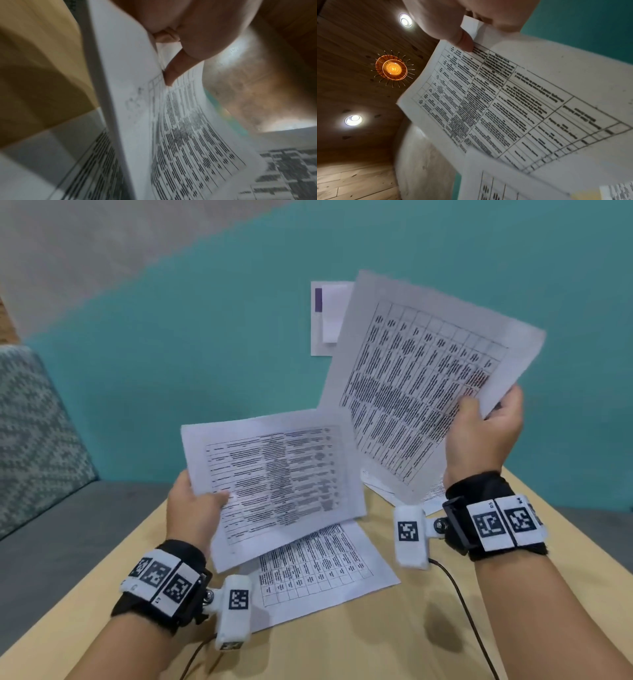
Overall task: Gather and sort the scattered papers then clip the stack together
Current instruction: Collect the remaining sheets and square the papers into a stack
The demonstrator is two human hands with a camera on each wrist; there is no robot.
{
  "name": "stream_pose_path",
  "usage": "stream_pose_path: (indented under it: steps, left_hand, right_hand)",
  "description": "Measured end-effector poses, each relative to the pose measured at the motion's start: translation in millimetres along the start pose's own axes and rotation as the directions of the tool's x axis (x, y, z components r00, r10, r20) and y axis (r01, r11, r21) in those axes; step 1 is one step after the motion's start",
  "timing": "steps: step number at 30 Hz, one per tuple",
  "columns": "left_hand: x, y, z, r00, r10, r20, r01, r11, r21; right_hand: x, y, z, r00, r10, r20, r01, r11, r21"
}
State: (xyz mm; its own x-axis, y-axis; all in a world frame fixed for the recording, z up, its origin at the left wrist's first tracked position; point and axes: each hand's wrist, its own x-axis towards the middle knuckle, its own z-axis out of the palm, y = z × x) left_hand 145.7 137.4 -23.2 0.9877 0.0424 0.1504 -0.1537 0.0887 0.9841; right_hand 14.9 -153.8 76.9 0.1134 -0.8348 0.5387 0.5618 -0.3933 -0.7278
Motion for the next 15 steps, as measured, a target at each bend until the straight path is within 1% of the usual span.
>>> stream_pose_path:
  steps: [2,5,8,10,12,14,15]
  left_hand:
    - [3.8,1.0,-6.0,0.993,0.011,-0.114,-0.012,1.0,-0.007]
    - [6.2,5.6,-14.7,0.964,0.014,-0.267,-0.027,0.999,-0.043]
    - [9.4,8.4,-21.9,0.943,0.002,-0.332,-0.033,0.995,-0.089]
    - [11.2,8.0,-21.6,0.947,-0.032,-0.319,-0.014,0.99,-0.14]
    - [10.6,7.7,-17.2,0.959,-0.084,-0.27,0.017,0.971,-0.239]
    - [7.7,6.8,-10.3,0.972,-0.133,-0.193,0.067,0.946,-0.316]
    - [5.3,6.5,-6.2,0.977,-0.158,-0.142,0.102,0.935,-0.34]
  right_hand:
    - [0.7,-2.3,-0.5,1.0,0.026,-0.008,-0.026,0.999,0.035]
    - [1.3,-4.2,-2.3,0.998,0.046,-0.044,-0.044,0.998,0.054]
    - [4.2,-4.2,-3.8,0.992,0.119,-0.05,-0.116,0.991,0.068]
    - [3.9,-1.0,-1.9,0.973,0.228,0.024,-0.229,0.973,0.043]
    - [-2.5,8.7,2.5,0.929,0.353,0.113,-0.355,0.935,0.002]
    - [-12.8,24.0,7.1,0.854,0.5,0.144,-0.505,0.863,-0.004]
    - [-19.8,32.7,9.6,0.802,0.578,0.153,-0.583,0.812,-0.008]
